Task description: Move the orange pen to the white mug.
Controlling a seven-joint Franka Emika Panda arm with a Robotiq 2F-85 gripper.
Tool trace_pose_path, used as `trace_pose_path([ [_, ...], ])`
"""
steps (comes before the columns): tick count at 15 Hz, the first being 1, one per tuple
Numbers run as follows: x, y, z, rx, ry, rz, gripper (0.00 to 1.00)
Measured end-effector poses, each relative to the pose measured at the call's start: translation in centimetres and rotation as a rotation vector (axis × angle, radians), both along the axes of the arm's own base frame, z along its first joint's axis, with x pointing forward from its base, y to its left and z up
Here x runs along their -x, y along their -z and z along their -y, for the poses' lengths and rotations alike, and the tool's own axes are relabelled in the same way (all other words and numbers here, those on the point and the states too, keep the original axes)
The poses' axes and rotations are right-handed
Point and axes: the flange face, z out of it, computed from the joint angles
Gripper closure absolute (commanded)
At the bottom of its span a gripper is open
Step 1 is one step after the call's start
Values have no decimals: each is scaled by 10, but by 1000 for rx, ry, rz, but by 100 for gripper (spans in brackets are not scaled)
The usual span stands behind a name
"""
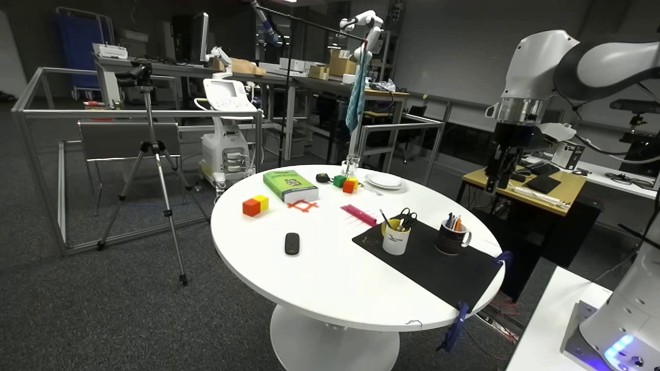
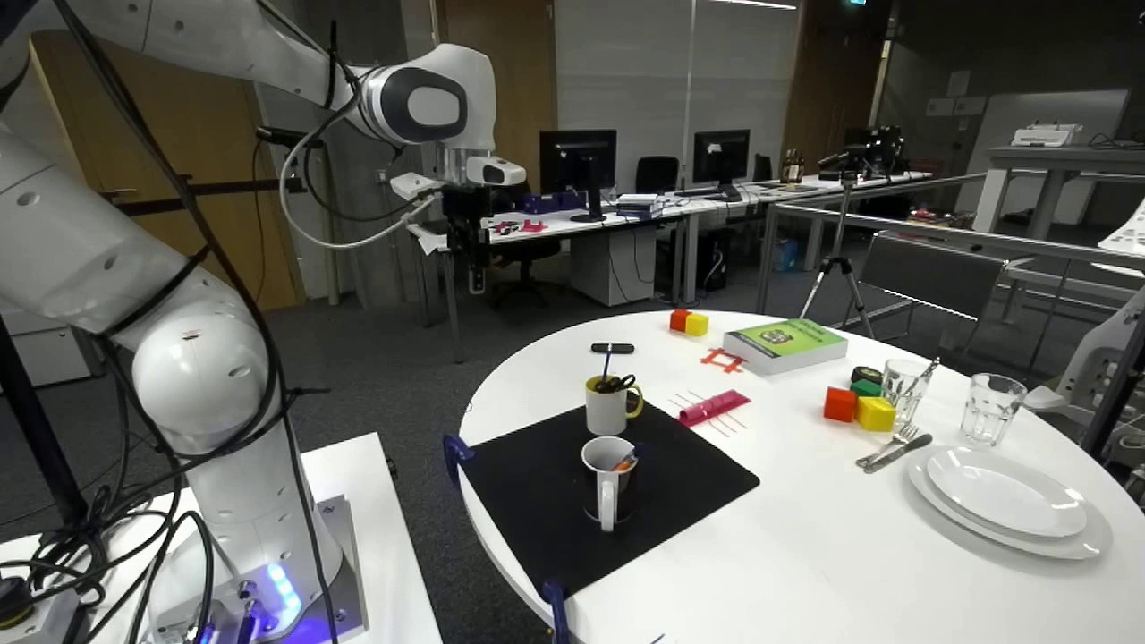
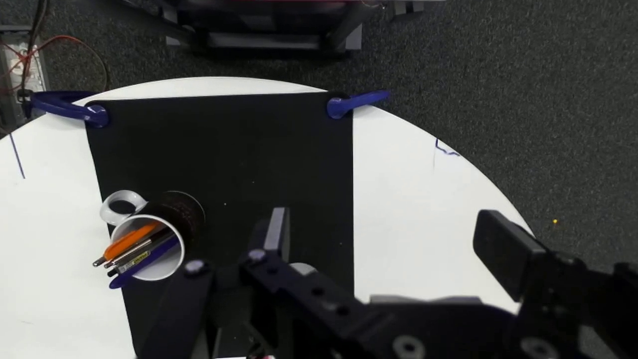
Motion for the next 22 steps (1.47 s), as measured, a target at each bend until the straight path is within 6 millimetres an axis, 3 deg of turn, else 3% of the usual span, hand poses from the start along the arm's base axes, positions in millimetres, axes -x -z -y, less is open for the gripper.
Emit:
trace_pose_path([
  [22, -94, 43, 47, -71, 163, 195, 0],
])
